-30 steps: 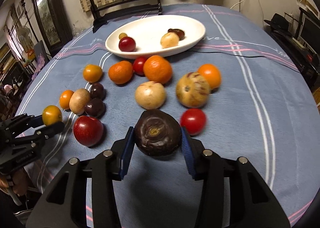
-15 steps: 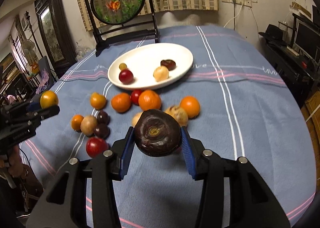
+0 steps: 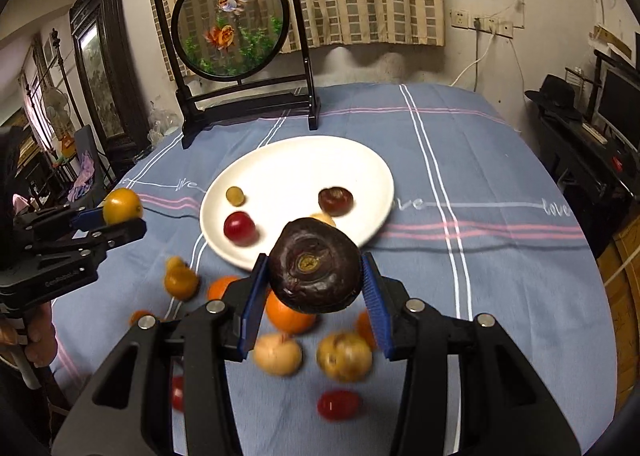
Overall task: Organize fruits
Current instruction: 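Carry both held fruits over the white plate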
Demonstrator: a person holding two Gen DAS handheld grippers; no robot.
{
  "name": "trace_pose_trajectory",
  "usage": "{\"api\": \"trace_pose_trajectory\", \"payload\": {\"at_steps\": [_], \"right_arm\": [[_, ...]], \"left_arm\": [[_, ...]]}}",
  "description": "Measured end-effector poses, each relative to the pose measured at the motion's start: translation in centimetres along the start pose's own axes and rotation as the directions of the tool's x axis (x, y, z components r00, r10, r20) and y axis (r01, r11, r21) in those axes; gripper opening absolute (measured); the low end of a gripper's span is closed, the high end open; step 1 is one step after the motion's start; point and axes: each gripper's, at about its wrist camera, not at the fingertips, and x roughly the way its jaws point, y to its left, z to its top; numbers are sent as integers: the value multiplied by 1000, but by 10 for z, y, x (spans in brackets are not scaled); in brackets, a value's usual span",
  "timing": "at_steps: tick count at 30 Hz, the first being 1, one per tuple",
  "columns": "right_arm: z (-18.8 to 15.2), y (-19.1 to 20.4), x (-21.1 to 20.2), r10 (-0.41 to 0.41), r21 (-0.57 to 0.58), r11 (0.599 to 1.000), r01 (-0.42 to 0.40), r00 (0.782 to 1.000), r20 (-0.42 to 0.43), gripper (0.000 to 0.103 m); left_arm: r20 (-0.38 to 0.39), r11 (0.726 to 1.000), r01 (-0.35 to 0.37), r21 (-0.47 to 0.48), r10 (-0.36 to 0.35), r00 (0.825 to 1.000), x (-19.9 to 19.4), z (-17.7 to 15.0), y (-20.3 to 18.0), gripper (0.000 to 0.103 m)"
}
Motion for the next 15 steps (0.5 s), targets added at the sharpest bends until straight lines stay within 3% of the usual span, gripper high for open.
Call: {"api": "trace_pose_trajectory", "payload": {"at_steps": [11, 15], "right_arm": [[66, -12, 103, -49, -27, 999, 47, 997, -59, 46], [80, -24, 132, -47, -10, 999, 46, 994, -95, 46]], "left_arm": [[-45, 998, -58, -1, 58, 997, 95, 64, 3, 41], [-123, 998, -40, -52, 33, 992, 135, 76, 16, 41]]}}
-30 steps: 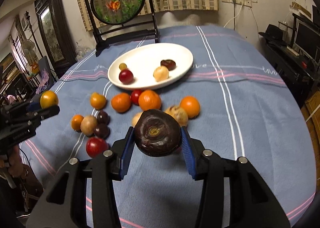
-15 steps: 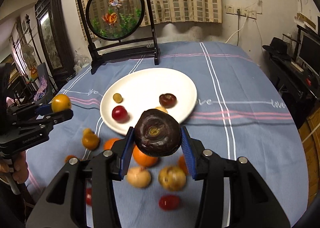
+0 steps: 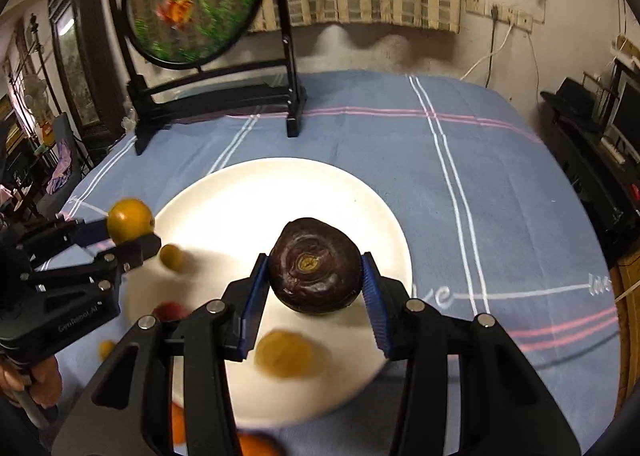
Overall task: Organize fruits
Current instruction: 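Carry both held fruits over the white plate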
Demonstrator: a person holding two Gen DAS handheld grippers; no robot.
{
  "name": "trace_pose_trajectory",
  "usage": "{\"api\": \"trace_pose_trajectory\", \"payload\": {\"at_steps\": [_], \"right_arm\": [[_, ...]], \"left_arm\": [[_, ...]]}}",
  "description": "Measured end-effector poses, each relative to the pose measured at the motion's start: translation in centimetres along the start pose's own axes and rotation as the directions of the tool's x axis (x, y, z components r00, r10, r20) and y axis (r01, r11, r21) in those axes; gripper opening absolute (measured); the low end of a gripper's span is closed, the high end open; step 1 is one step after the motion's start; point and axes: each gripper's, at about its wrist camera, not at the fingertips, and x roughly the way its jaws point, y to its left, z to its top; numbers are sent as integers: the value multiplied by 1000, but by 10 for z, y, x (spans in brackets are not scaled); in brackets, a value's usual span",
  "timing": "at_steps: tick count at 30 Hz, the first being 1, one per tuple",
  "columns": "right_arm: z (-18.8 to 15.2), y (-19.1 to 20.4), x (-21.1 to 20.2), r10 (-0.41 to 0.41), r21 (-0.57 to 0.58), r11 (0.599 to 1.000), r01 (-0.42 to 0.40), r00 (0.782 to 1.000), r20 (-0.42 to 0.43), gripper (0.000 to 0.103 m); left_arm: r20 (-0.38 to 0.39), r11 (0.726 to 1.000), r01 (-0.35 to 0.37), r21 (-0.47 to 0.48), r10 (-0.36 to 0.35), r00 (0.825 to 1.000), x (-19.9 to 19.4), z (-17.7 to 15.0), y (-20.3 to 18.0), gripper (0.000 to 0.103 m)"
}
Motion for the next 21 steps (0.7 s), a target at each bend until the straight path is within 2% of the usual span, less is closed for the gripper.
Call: {"api": "trace_pose_trajectory", "payload": {"at_steps": [4, 9, 12, 14, 16, 18, 19, 21], "right_arm": [[15, -4, 28, -1, -13, 1000, 1, 999, -51, 46], [22, -5, 59, -11, -51, 999, 5, 992, -125, 46], [23, -6, 71, -11, -54, 999, 3, 989, -150, 46], [23, -7, 76, -11, -51, 999, 3, 987, -159, 46], [24, -6, 81, -10, -47, 999, 2, 985, -171, 46], [23, -7, 87, -17, -35, 999, 10, 978, -207, 46], [23, -9, 89, -23, -26, 1000, 18, 975, -222, 47], [24, -10, 88, -13, -16, 1000, 9, 975, -220, 56]], "left_arm": [[-32, 999, -32, 12, 32, 999, 28, 13, 3, 41], [-85, 999, -35, 13, 36, 996, 56, 22, 4, 41], [-155, 1000, -8, -26, 4, 988, 72, 23, 6, 41], [-167, 1000, 4, -24, -8, 986, 78, 23, 3, 41], [-156, 1000, -15, -7, 13, 988, 80, 24, -1, 41], [-162, 1000, -8, -10, 7, 987, 82, 25, -2, 41], [-170, 1000, -8, -12, 6, 985, 83, 25, -3, 42], [-188, 1000, -3, -21, -1, 982, 83, 27, -4, 54]]}}
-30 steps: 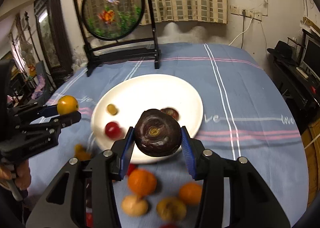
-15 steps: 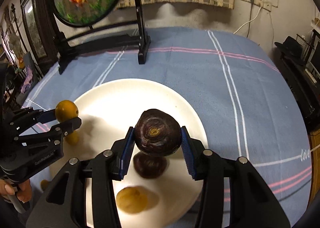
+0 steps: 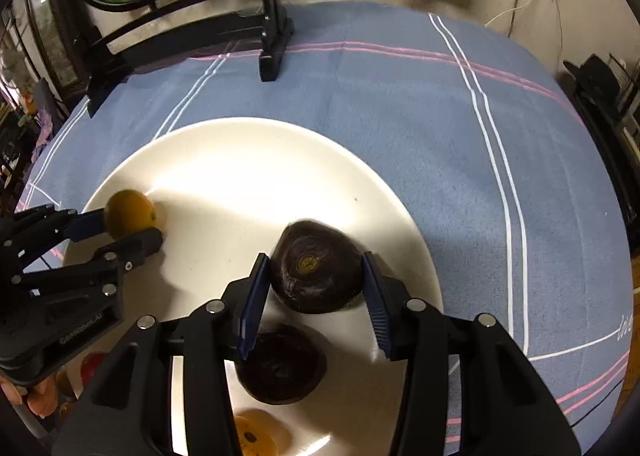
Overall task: Organize fruits
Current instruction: 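Carry both held fruits over the white plate, then lower both fruits onto the white plate and open both tools, then move both open tools away from the plate back toward the loose fruits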
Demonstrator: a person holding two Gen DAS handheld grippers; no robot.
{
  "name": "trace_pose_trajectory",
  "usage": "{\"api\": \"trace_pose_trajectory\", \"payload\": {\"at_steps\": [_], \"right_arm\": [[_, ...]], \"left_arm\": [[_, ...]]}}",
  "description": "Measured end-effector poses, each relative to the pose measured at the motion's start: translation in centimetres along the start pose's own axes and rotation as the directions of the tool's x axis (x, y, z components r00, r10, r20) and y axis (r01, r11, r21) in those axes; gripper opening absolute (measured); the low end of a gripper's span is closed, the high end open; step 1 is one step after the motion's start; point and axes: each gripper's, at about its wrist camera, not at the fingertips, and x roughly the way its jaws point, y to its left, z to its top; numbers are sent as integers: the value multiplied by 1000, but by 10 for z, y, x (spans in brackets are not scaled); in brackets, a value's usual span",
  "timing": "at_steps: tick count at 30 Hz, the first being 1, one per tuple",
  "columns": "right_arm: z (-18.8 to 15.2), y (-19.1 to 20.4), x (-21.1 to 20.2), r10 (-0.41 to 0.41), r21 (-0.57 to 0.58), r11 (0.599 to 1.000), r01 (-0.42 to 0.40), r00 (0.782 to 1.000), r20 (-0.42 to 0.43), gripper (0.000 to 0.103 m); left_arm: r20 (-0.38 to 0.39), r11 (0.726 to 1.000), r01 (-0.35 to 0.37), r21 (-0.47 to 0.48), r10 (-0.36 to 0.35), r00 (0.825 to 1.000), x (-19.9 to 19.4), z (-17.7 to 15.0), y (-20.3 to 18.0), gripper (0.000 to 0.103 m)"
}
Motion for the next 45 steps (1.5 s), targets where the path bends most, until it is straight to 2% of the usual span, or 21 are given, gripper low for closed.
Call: {"api": "trace_pose_trajectory", "payload": {"at_steps": [1, 4, 6, 7, 9, 12, 15, 20, 26, 32, 35, 37, 40, 45], "right_arm": [[0, -1, -3, -10, 6, 1000, 10, 1000, 9, 58], [-2, -2, -15, 13, 21, 1000, -14, 999, 51, 59], [-5, -2, -27, -17, 27, 1000, 15, 997, 70, 59], [-9, -1, -36, -43, 24, 999, 41, 996, 81, 59], [-15, 0, -51, -19, 21, 1000, 17, 994, 110, 60], [-33, -1, -76, 22, 38, 999, -28, 990, 142, 62], [-59, -1, -101, 38, 50, 998, -48, 983, 181, 65], [-110, 5, -132, 49, 52, 997, -61, 978, 205, 66], [-172, 7, -160, 58, 108, 990, -88, 966, 252, 67], [-227, 7, -171, 82, 151, 981, -124, 963, 258, 67], [-250, 4, -172, 117, 198, 966, -168, 962, 245, 67], [-259, 4, -171, 122, 207, 963, -172, 965, 234, 67], [-274, 6, -173, 100, 195, 970, -146, 969, 228, 67], [-286, 5, -174, 76, 184, 976, -119, 972, 221, 67]], "left_arm": [[0, 1000, 8, -6, -8, 1000, -2, 1, -1, 60], [44, 1000, 8, -15, -8, 999, -18, 0, -1, 60], [72, 1000, -4, -6, 4, 997, -32, -2, -1, 62], [92, 1000, -13, -1, 13, 996, -42, -4, -1, 66], [143, 1000, -22, 8, 20, 990, -63, -9, 0, 73], [222, 999, -44, 16, 39, 974, -98, -25, 4, 79], [248, 1000, -22, 6, 20, 968, -121, -43, 10, 80], [310, 997, -70, 32, 56, 949, -148, -95, 9, 80], [310, 1000, 7, 12, -10, 951, -171, -159, 12, 86], [323, 1000, -8, 17, 2, 947, -188, -211, 13, 87], [294, 998, 59, 3, -57, 954, -187, -233, 15, 87], [284, 997, 80, -5, -76, 956, -184, -248, 15, 87], [266, 998, 68, -7, -64, 962, -175, -266, 12, 87], [248, 997, 75, -13, -69, 966, -170, -283, 16, 87]]}}
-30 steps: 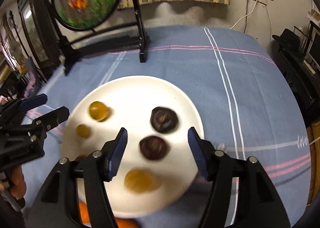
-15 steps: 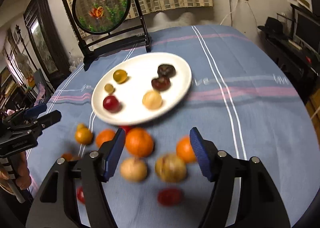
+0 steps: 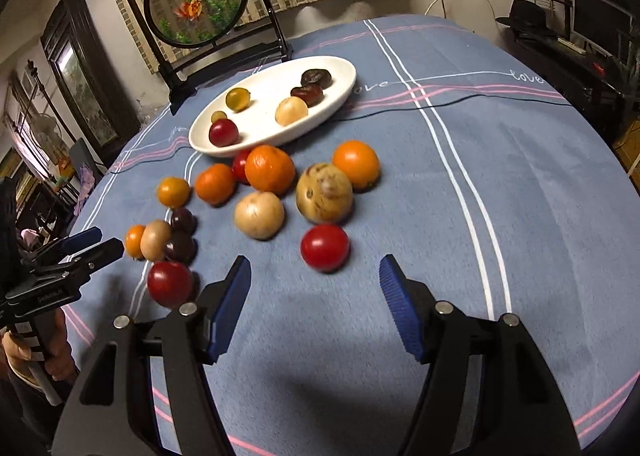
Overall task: Organize fruits
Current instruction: 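Move both open tools away from the plate back toward the loose fruits, then grasp the orange with the left tool while the right tool grasps the red tomato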
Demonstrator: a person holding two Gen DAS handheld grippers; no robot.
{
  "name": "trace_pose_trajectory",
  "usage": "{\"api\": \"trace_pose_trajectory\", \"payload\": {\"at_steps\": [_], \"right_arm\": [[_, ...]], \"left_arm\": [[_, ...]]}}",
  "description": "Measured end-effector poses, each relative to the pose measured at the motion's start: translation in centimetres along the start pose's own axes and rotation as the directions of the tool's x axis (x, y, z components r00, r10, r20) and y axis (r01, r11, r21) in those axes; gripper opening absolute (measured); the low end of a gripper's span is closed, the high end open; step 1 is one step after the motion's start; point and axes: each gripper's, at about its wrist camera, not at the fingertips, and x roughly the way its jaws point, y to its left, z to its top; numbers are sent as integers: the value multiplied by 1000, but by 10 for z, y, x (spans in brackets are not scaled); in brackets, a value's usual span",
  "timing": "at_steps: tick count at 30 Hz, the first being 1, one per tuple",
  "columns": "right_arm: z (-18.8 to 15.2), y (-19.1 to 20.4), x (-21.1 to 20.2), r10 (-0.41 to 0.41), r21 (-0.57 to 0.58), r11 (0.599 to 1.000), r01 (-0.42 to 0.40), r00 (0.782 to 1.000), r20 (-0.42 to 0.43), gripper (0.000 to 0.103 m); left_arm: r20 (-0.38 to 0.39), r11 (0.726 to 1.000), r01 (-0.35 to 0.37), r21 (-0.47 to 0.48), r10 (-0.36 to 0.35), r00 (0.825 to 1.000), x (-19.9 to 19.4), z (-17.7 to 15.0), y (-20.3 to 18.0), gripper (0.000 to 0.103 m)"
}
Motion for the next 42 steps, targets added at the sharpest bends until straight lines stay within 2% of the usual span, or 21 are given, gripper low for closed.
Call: {"api": "trace_pose_trajectory", "payload": {"at_steps": [4, 9, 16, 24, 31, 32, 33, 38, 41, 42], "right_arm": [[-7, 3, 7, -26, -25, 999, 26, 1000, -7, 67], [-10, 7, 20, -23, -42, 999, 21, 999, -49, 67], [-13, 12, 27, -37, -65, 997, 33, 997, -68, 67], [-10, 12, 30, -27, -57, 998, 22, 997, -73, 67], [3, 13, 39, -75, -53, 996, 70, 993, -92, 67], [5, 14, 41, -87, -57, 995, 82, 992, -92, 65], [8, 14, 43, -93, -61, 994, 88, 991, -91, 59], [16, 11, 50, -102, -47, 994, 99, 992, -78, 51], [15, 10, 50, -108, -52, 993, 104, 992, -71, 33], [15, 10, 49, -101, -47, 994, 98, 993, -67, 32]], "left_arm": [[-16, 1000, 5, -25, -5, 1000, 2, -6, 8, 87], [-40, 999, 21, -40, -22, 999, 10, -9, 12, 87], [-54, 999, 25, -24, -26, 998, 16, -10, 9, 87], [-79, 998, 39, -38, -42, 996, 22, -16, 11, 87], [-90, 998, 42, -40, -45, 995, 26, -19, 11, 87], [-91, 998, 42, -40, -45, 995, 27, -19, 11, 87], [-92, 998, 42, -40, -46, 995, 27, -19, 11, 87], [-104, 998, 37, -44, -41, 994, 32, -18, 14, 87], [-113, 998, 35, -52, -40, 993, 36, -17, 17, 87], [-116, 998, 35, -55, -41, 992, 37, -17, 18, 87]]}}
